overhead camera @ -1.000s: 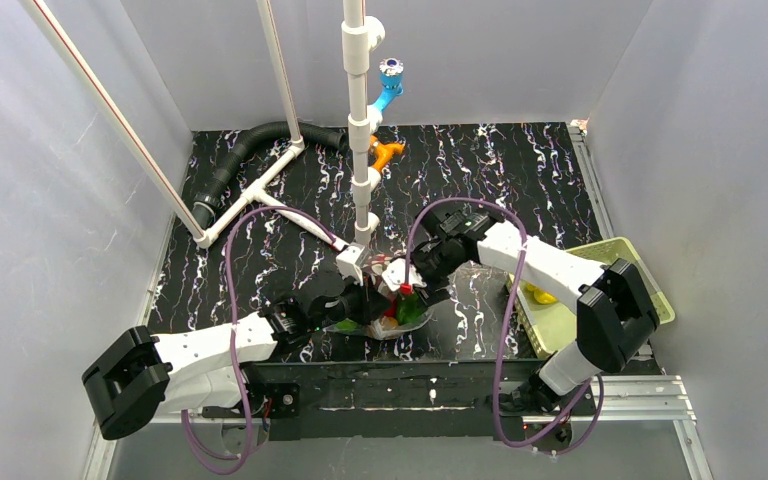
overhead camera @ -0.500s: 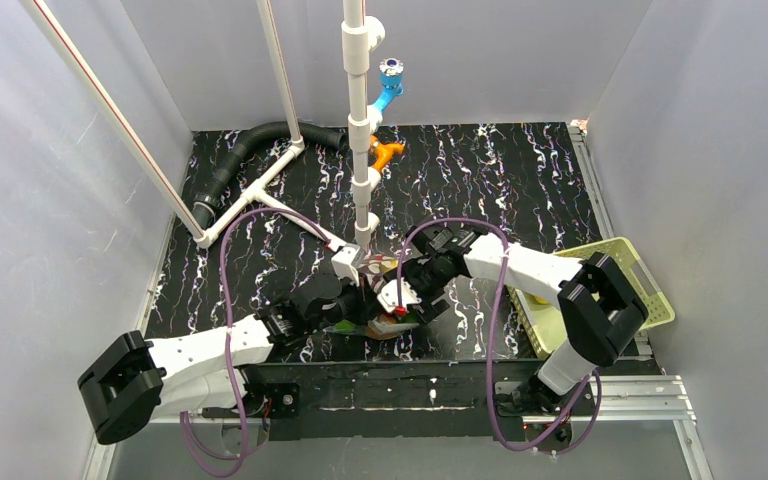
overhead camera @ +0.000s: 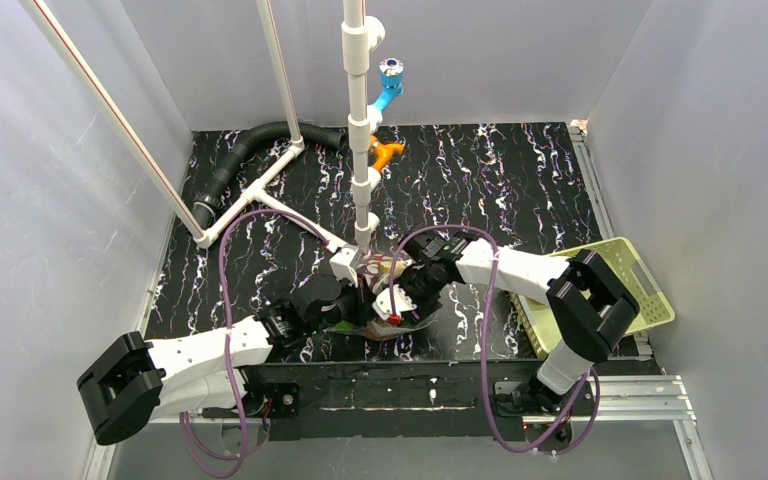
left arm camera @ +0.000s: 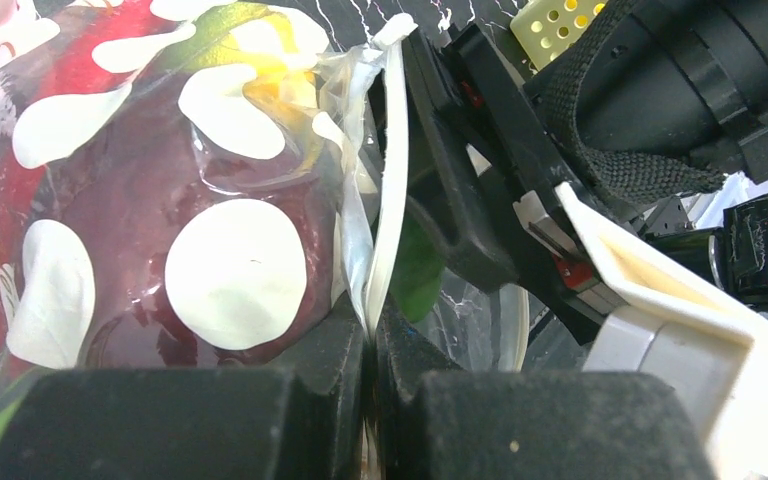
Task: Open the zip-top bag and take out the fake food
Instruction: Pick up the fake vegetable from the zipper food storage bag.
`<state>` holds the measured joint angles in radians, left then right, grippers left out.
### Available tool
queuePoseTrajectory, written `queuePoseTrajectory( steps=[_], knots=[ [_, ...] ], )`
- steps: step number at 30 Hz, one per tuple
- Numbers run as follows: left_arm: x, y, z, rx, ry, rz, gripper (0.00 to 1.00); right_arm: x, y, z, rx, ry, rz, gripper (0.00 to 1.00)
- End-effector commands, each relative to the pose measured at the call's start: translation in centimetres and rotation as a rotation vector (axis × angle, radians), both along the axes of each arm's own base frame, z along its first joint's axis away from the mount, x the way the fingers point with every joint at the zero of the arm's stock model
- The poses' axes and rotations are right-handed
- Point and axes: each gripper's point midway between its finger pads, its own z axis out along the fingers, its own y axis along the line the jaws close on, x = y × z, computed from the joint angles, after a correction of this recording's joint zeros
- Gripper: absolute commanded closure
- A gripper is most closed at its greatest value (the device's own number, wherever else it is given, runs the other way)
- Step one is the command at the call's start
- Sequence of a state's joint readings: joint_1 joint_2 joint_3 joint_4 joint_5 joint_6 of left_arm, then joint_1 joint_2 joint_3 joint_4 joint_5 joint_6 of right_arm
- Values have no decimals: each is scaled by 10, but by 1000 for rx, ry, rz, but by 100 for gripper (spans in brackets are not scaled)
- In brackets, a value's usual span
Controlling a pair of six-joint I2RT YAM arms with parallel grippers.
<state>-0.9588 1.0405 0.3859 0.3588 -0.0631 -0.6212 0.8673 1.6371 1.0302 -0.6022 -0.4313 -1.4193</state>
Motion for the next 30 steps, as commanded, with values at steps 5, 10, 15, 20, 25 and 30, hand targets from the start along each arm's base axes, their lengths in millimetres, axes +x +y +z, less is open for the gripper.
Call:
queuePoseTrajectory(
  steps=[5,10,15,20,25,30],
  knots=[
    [-3,7,-9,32,7,5,100,-17,5,39,59,95,-93,80],
    [-3,8,-9,31,4,5,100,-23,6,60,108,112,-126,84],
    [-4,8,-8,32,4,5,100,-23,2,69,125,111,-147,86],
    [-4,9,-8,35,3,6,100,-23,0,84,154,121,-175,87],
    [-4,9,-7,31,0,6,100,-25,-2,101,195,156,-205,87],
    [-4,9,-6,26,0,5,100,-33,-4,121,246,233,-225,88]
  ],
)
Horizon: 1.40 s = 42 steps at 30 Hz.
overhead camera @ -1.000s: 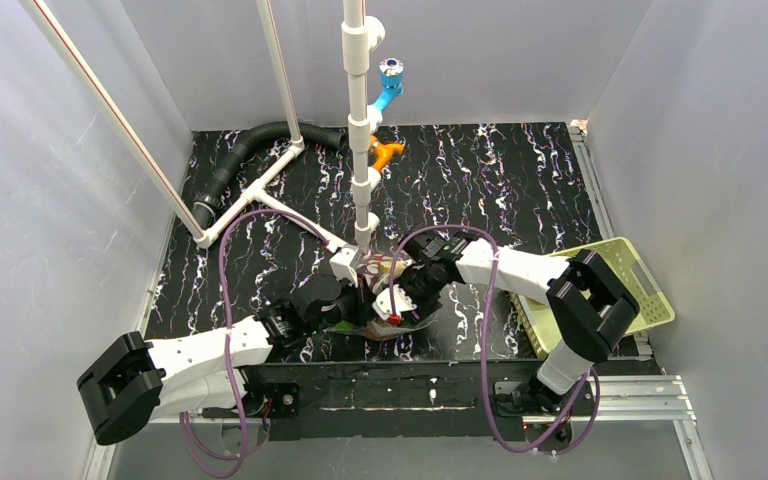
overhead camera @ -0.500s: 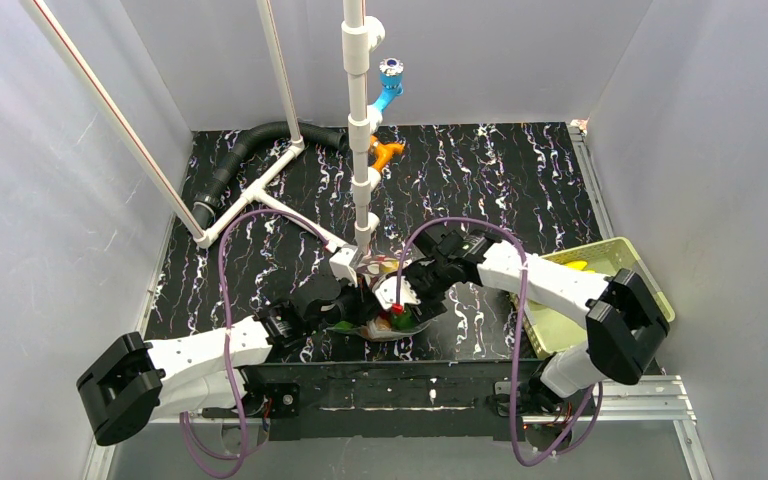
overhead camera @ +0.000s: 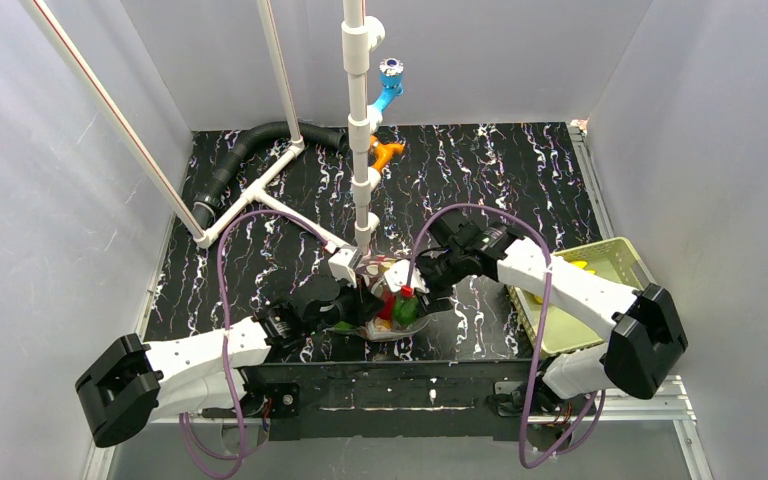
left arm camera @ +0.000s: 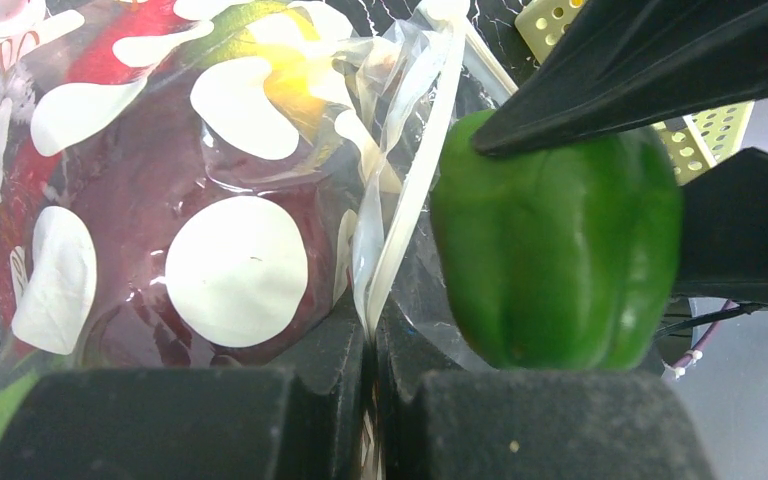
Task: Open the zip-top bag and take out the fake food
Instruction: Pick up the fake vegetable from the zipper food storage bag.
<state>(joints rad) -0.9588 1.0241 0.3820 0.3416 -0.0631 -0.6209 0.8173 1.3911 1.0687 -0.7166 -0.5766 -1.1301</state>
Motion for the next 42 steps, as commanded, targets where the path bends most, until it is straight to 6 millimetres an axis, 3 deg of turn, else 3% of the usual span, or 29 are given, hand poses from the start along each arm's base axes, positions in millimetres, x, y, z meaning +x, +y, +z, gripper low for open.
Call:
queuePoseTrajectory(
  steps=[1,10,19,32,42],
  knots=[
    [-2,7,-6,22,-2,5,100,-12,4,42,109,78,-9,88],
    [-3,5,-3,10,-3,0,100,-23,-10,70,200,150,-44,88],
    [-4,6,-2,8,-5,0,100,-16,-32,89,245,147,-131,88],
    [-6,7,2,-9,-14,-2,100,-2,-72,93,239,206,-352,88],
    [-6,8,5,-30,-26,-4,100,24,-104,93,338,210,-581,88]
  ],
)
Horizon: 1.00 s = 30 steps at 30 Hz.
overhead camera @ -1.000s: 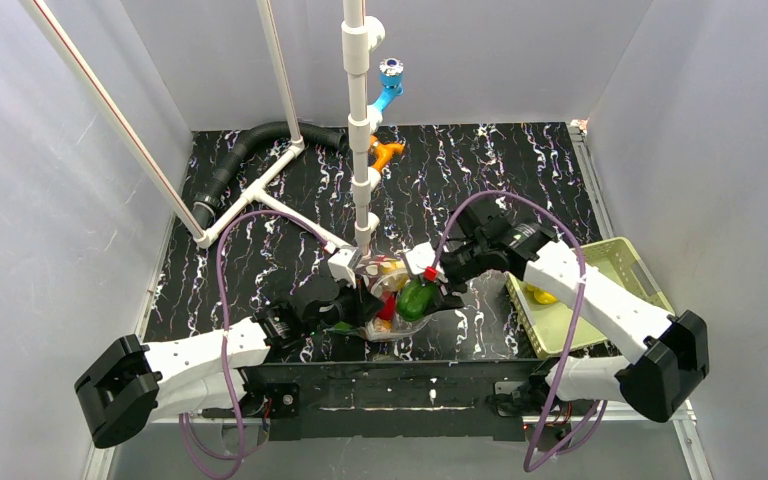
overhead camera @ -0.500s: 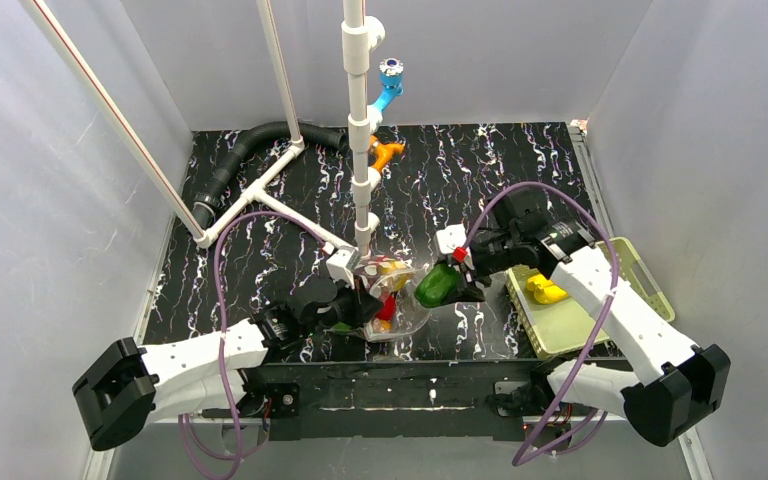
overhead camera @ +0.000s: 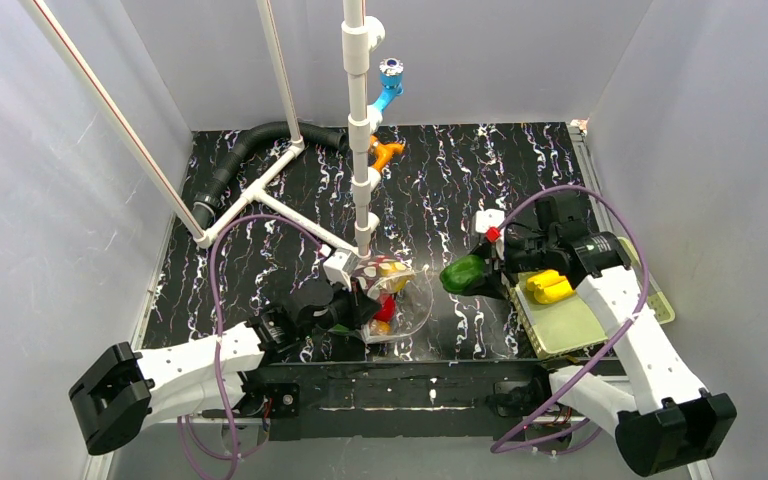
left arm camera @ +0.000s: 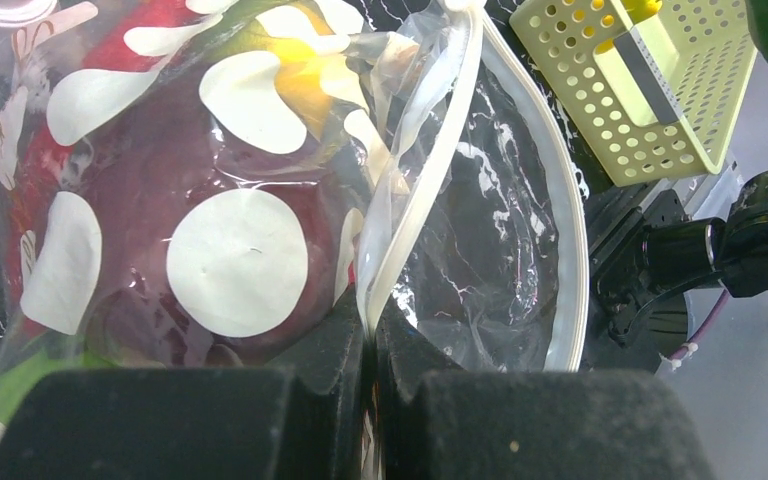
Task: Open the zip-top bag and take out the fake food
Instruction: Pick up the fake vegetable from the zipper food storage bag, then place the fake vegetable in the bin.
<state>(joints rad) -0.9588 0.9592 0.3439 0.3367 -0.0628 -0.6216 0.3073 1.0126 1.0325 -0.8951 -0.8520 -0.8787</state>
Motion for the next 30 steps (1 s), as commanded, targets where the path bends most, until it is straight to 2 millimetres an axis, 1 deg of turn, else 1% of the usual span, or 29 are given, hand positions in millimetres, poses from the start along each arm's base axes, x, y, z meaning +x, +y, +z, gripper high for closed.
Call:
queuePoseTrajectory(
  steps=[1,6,10,15,17,18,20,30],
  knots=[
    [-1,0,3,-11,-14,-5,100,11,-8,4,73,13,-95,88],
    [-2,0,5,-20,-20,-8,100,31,-29,4,114,0,-240,87],
    [-2,2,5,-22,-25,-4,100,41,-40,-4,115,19,-317,87],
    [-2,3,6,-32,-26,1,100,52,-52,-11,109,35,-394,87],
    [-3,4,7,-34,-27,3,100,54,-54,-13,109,41,-411,87],
    [-3,4,7,-36,-28,4,100,59,-61,-15,106,43,-445,87],
    [-2,5,8,-38,-31,6,100,63,-67,-18,98,50,-476,87],
    [-3,4,6,-44,-21,7,100,74,-86,-29,64,85,-569,87]
  ],
)
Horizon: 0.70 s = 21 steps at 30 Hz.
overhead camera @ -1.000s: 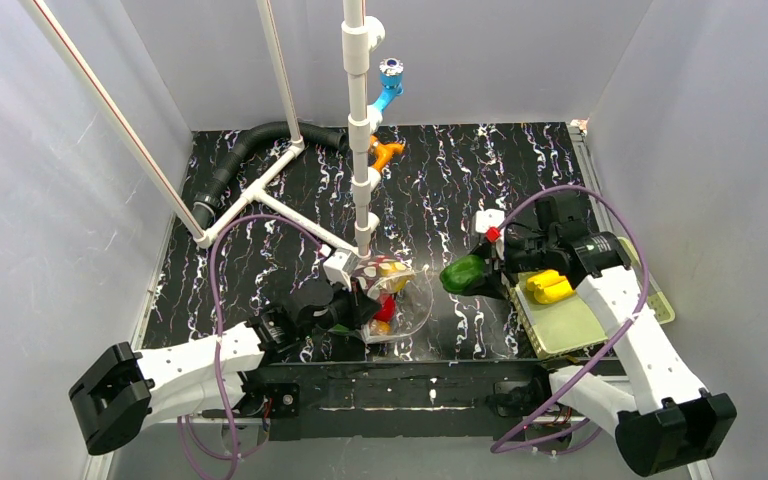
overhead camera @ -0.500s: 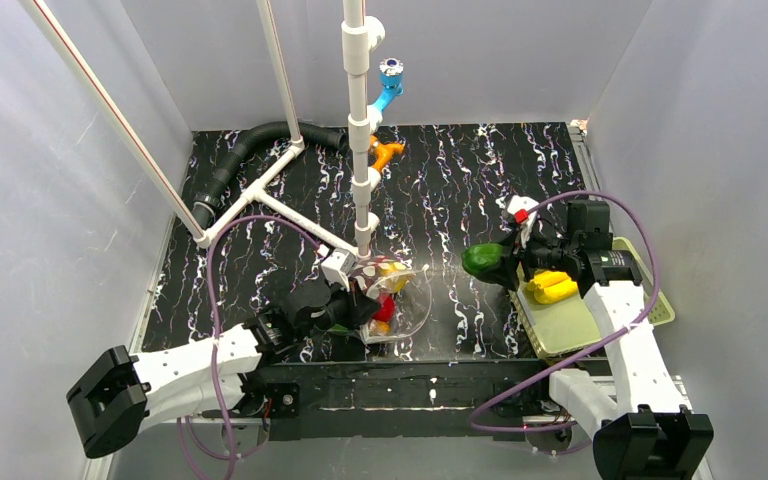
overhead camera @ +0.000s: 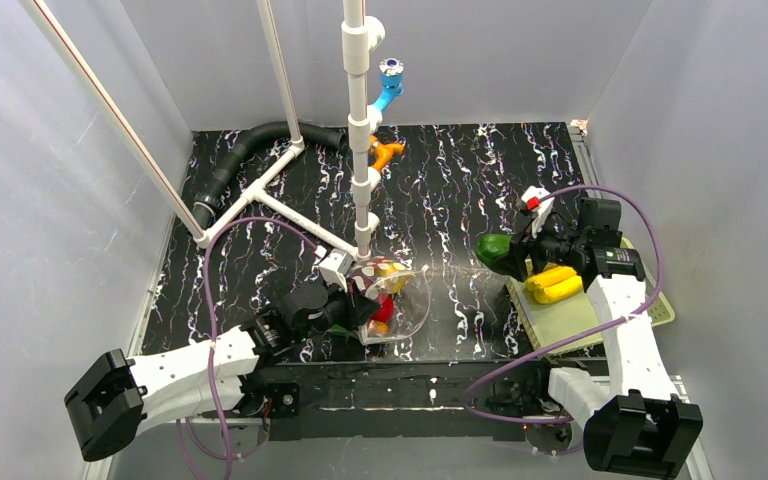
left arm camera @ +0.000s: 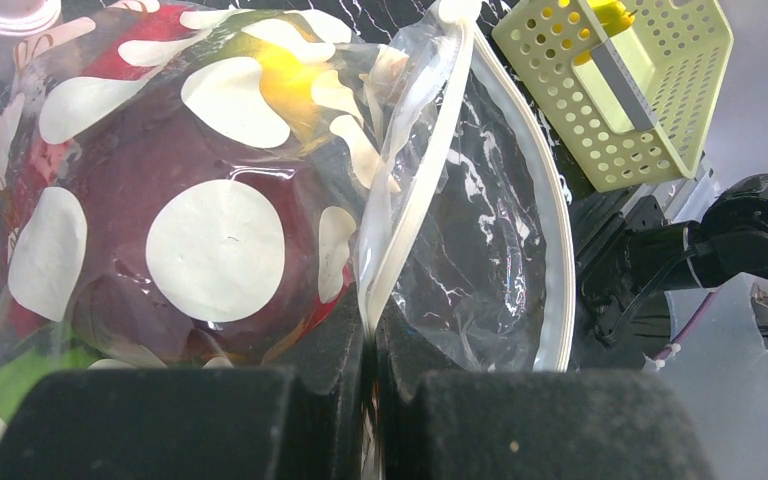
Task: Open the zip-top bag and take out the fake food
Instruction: Place the fake vegetable in the bin.
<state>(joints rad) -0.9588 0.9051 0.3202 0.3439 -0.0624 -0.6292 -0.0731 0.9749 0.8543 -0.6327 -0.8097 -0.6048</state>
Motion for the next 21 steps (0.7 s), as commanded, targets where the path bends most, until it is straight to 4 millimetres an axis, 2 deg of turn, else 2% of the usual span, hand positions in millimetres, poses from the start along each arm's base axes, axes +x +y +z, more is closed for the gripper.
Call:
queuePoseTrajectory(
  steps=[1,21],
  knots=[
    [0,1,-1,-10,-4,6,100,7,-7,0,-12,-13,-35,87],
    [0,4,-2,-21,-8,21,100,18,-25,-13,-46,27,-124,86]
  ],
)
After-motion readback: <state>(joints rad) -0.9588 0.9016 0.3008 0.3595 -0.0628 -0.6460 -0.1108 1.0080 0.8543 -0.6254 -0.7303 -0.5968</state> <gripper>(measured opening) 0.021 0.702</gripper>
